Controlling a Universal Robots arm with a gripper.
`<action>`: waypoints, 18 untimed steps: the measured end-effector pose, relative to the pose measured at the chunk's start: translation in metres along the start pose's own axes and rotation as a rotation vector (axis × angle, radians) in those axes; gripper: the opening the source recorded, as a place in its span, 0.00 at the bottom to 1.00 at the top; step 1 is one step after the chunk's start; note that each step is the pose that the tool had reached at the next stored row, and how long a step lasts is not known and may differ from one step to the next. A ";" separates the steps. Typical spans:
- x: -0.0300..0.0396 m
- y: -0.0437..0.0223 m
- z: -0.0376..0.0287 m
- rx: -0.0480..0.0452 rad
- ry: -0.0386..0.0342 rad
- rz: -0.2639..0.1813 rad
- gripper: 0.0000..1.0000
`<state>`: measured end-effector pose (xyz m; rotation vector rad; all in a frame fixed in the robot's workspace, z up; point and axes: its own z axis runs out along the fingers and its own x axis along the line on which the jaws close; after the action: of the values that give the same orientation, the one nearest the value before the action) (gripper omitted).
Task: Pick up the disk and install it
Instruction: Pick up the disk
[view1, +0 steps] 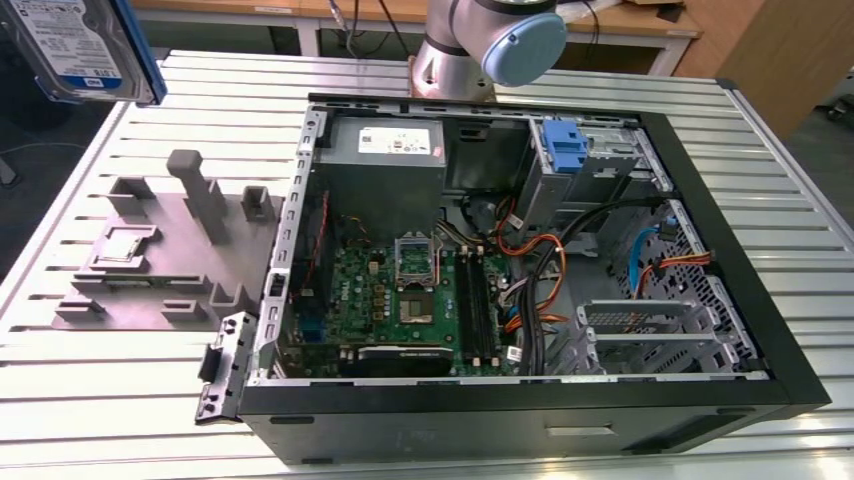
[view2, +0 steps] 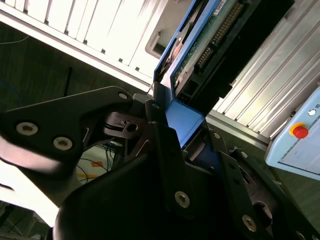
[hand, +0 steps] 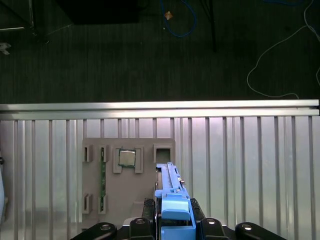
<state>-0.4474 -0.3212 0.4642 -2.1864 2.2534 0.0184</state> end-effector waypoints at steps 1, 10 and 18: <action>0.0000 0.0000 -0.0001 0.0000 0.0000 0.000 0.37; 0.0000 0.0000 -0.0040 0.0000 0.0000 0.000 0.37; -0.0001 0.0001 -0.0095 0.0000 0.0000 0.000 0.37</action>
<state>-0.4475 -0.3212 0.4736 -2.1864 2.2534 0.0185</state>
